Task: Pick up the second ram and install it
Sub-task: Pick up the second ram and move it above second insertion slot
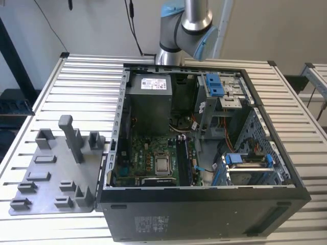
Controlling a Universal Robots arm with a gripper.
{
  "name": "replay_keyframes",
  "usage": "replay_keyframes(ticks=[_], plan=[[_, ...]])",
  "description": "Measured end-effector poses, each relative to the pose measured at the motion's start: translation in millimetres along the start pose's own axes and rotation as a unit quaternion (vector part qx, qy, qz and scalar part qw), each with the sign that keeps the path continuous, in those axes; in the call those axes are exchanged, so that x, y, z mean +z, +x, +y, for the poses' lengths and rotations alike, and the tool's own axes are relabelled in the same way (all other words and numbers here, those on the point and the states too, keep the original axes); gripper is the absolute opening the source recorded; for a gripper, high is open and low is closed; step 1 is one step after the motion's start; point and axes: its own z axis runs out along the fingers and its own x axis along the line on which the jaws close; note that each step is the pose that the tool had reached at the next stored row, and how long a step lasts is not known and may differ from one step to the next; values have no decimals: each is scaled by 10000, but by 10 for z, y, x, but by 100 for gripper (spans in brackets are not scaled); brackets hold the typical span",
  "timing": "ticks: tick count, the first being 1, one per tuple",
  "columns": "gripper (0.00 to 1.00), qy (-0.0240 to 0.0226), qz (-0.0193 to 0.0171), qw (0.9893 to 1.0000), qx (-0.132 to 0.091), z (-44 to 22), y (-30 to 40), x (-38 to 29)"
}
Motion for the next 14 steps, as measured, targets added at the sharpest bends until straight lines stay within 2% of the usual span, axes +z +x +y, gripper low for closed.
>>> replay_keyframes(ticks=[3, 7, 14], plan=[[14, 1, -2, 10000, -1, -35, 1, 3], [14, 2, -2, 10000, 0, -123, 1, 4], [14, 1, -2, 10000, 0, -348, 0, 5]])
